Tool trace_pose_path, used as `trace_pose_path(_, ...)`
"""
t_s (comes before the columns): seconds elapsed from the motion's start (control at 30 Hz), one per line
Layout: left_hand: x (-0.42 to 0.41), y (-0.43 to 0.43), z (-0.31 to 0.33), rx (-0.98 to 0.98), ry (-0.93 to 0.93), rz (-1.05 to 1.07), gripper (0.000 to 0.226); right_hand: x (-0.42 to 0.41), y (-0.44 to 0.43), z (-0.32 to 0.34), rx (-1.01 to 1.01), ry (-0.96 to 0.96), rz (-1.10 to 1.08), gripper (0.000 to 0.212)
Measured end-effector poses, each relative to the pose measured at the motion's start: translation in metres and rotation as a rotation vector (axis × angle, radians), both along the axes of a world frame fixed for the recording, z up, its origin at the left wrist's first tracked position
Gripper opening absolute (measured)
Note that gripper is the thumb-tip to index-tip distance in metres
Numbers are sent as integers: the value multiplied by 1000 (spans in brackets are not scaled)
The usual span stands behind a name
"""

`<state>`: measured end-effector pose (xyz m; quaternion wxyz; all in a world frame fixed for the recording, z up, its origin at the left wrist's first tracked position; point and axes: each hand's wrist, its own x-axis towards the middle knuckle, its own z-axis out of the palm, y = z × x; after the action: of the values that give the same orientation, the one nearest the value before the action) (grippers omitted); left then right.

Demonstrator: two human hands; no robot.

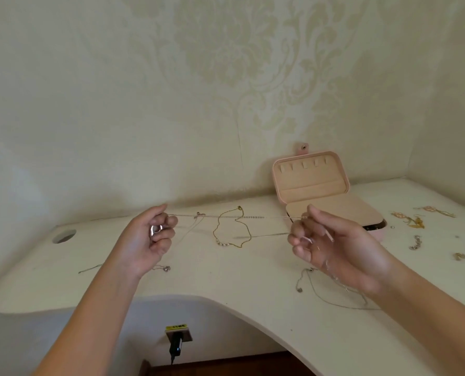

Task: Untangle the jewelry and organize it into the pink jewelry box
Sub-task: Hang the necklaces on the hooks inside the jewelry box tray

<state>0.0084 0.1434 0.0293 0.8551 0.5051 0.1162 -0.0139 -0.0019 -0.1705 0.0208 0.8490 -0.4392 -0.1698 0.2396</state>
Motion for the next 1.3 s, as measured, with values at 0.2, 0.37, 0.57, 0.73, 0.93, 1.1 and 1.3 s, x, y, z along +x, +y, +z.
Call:
trace_pose_path(0.2,-6,32,13,-201,-96,-56,61,9,-21,8,70,-11,48,34)
trace_pose_path(0.37,-8,44,11,-239,-87,-40,59,21,-52,16,-117,23,-162,34)
trace_pose_path(0.57,0,33,10,-297,-112,9,61,27,-73,25,11,14,-338,22)
trace_pose_path(0.73,6,20,17,-320,-122,17,63,29,-79,21,183,53,-432,17)
trace_pose_path(0.93,5,0,26,-220,-56,84,21,23,-82,33,412,60,-430,19)
trace_pose_path(1.1,5,-20,39,-92,-92,60,26,27,-83,50,276,-2,-449,16)
trace_pose_path(1.3,17,-62,76,98,-216,-69,29,45,-80,86,41,-168,-452,17)
